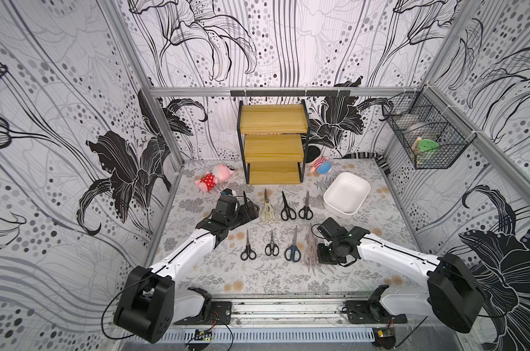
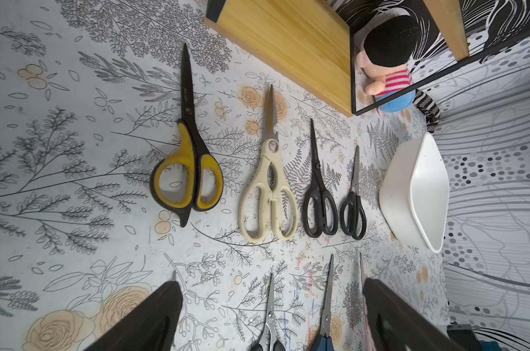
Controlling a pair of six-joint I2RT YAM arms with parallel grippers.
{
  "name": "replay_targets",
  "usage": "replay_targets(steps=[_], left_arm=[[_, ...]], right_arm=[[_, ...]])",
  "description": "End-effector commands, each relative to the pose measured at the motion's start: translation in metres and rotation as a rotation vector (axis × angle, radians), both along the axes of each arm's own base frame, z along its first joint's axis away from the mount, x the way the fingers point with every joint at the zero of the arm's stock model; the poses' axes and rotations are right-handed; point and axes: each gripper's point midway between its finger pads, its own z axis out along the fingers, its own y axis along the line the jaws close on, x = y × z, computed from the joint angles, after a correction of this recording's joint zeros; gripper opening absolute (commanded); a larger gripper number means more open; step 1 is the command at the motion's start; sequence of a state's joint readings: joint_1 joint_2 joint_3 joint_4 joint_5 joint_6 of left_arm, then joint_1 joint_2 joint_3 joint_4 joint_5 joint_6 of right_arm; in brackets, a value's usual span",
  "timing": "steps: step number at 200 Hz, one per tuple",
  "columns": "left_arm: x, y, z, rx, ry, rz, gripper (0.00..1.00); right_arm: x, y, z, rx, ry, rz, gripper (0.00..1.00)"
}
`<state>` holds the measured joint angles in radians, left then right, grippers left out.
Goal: Take the scissors out of the storage box
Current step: Place the scissors at the center of the board.
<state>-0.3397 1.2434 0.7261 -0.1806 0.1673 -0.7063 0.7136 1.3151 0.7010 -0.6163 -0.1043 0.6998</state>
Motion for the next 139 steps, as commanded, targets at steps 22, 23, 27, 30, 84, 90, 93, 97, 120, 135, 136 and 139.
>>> replay_targets(steps=[22, 23, 27, 30, 84, 90, 93, 97, 120, 135, 136, 139], left_arm=[[-0.003, 0.018, -0.003, 0.035, -0.008, 0.086, 0.98], [-0.003, 0.018, -0.004, 0.034, -0.007, 0.087, 0.98], [-0.004, 0.018, -0.004, 0.034, -0.007, 0.088, 0.98], [-0.003, 0.018, -0.004, 0.034, -0.008, 0.088, 0.98], [0.001, 0.019, 0.000, 0.049, -0.016, 0.092, 0.98], [0.003, 0.020, 0.002, 0.056, -0.022, 0.094, 0.98], [0.003, 0.021, 0.003, 0.059, -0.025, 0.094, 0.98], [0.004, 0.021, 0.004, 0.064, -0.026, 0.094, 0.98], [0.010, 0.028, 0.012, 0.109, -0.054, 0.100, 0.98], [0.015, 0.038, 0.020, 0.154, -0.082, 0.118, 0.98], [0.016, 0.039, 0.020, 0.156, -0.082, 0.122, 0.98], [0.017, 0.042, 0.022, 0.167, -0.088, 0.129, 0.98]], right_arm=[[-0.001, -0.006, -0.016, -0.054, 0.006, 0.005, 0.00], [-0.001, -0.006, -0.017, -0.055, 0.007, 0.005, 0.00], [-0.002, -0.007, -0.017, -0.061, 0.008, 0.005, 0.00], [-0.002, -0.008, -0.018, -0.063, 0.008, 0.006, 0.00], [-0.001, -0.020, -0.016, -0.127, -0.008, 0.004, 0.18], [0.001, -0.019, -0.012, -0.120, -0.022, 0.002, 0.20], [0.002, -0.019, -0.010, -0.117, -0.029, 0.001, 0.21], [0.004, -0.018, -0.007, -0.112, -0.039, -0.001, 0.22], [0.017, -0.013, 0.019, -0.080, -0.117, -0.013, 0.29], [0.033, -0.016, 0.042, -0.098, -0.211, -0.025, 0.30], [0.034, -0.017, 0.043, -0.101, -0.219, -0.027, 0.30], [0.038, -0.019, 0.048, -0.110, -0.243, -0.030, 0.31]])
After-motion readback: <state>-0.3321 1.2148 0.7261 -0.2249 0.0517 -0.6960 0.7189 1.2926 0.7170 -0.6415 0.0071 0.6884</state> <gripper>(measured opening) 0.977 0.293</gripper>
